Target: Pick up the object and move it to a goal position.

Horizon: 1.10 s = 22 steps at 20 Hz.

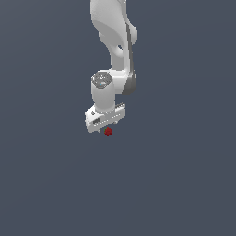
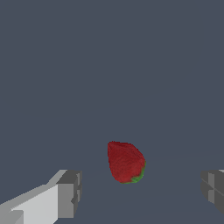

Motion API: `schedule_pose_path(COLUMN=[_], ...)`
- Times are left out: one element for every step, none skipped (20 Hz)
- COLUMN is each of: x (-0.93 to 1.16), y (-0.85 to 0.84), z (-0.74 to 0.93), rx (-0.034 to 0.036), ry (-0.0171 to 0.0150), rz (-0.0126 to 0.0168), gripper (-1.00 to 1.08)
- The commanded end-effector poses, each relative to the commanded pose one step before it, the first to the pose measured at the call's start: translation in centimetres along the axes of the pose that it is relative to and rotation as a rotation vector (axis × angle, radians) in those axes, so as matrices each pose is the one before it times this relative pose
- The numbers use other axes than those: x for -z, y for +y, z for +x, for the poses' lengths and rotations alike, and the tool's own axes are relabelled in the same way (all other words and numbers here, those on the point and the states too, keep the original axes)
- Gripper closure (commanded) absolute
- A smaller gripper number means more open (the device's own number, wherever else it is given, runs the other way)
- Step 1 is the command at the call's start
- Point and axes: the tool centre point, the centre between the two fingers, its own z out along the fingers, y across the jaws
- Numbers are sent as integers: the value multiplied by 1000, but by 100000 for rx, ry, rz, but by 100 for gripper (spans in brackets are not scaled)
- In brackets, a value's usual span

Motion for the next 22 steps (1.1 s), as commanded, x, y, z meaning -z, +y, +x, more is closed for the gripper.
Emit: schedule_pose_path(x=[-550, -179, -161, -143, -126, -109, -91, -75, -58, -41, -25, -8, 34, -33, -100, -166, -229, -297, -359, -425, -483, -542], y=[-79, -35, -35, -34, -33, -30, -27, -22, -18, -13, -10, -3, 19, 0, 1, 2, -25, 3, -24, 4, -29, -22], z=[-475, -156, -141, -126, -110, -95, -80, -66, -51, -36, -20, -7, 22, -2, -7, -11, 11, -20, 1, -30, -1, -10], rx=[4526, 1415, 1281, 1145, 1012, 878, 744, 606, 473, 338, 207, 69, -466, 0, 0, 0, 69, 0, 69, 0, 84, 69], ry=[50, 4, 6, 6, 7, 7, 6, 6, 5, 4, 2, 1, -37, 0, 0, 0, 4, 0, 5, 0, 6, 5], rz=[-69, -6, -4, -2, -1, 0, 1, 1, 1, 1, 0, 0, 28, 0, 0, 0, -3, 0, -2, 0, -2, -2], gripper=[-92, -92, -92, -92, -92, -92, -92, -92, -92, -92, -92, -92, -92, -92, -92, -92, -92, -92, -92, -92, -92, -92])
